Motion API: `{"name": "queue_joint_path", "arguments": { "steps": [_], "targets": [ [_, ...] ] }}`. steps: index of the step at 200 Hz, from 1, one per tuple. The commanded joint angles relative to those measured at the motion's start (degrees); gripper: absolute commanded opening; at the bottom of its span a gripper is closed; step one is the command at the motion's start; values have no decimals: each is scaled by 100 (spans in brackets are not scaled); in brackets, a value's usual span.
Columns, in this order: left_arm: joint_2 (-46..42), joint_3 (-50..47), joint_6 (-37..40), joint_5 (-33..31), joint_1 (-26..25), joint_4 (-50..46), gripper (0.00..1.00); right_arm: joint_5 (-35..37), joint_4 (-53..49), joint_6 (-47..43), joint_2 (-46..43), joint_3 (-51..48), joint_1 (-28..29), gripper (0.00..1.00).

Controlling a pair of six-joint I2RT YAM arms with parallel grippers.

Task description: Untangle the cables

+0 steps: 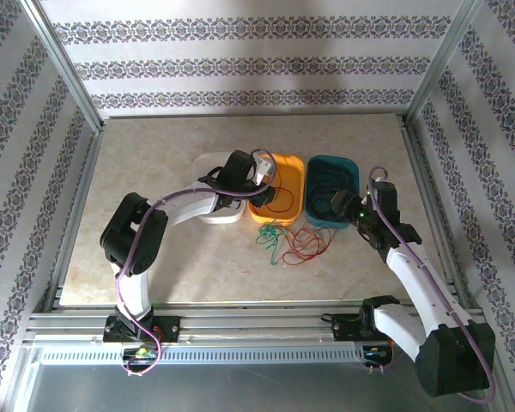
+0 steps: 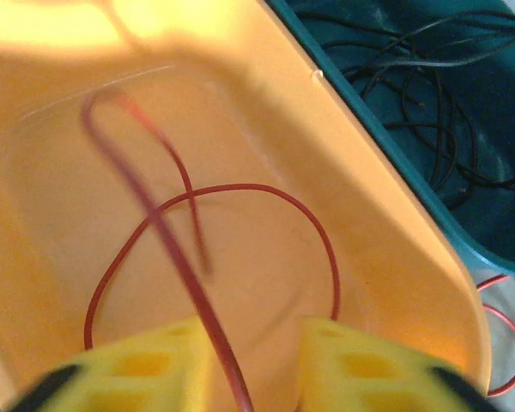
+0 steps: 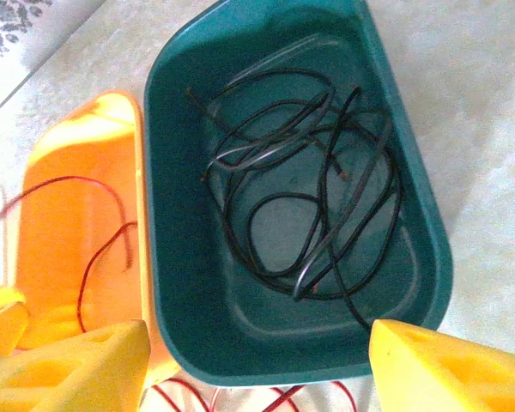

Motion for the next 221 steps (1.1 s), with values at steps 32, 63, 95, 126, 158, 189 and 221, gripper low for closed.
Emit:
{"name": "queue_joint_path", "arguments": {
  "steps": [32,63,95,126,158,189,221],
  "targets": [
    [-552,181,143,144,34,123,64,-635,-321,-264,-226,-372,487,68],
    [-941,46,545,218,-219,-3,64,-530,-440,-163,-228,-657,626,67],
    [-1038,-279,1046,676,-720,-433,64,-586,-397,-158,-18,-921,778,65],
    [-951,-675,1030,671,-1136,-369,63,-534,-227,-159,302,-960,944,61],
    [-765,-725,1125,381,-1457,-398,61,-234,-217,-99,620,-796,1057,60],
    [-626,-673,1310,-77,-1626,-566,59,543,-576,72,835,-650,1048,59],
    [-581,-783,1317,-296,-1675,-496,58,830,-495,223,945,-617,1005,59]
  ]
}}
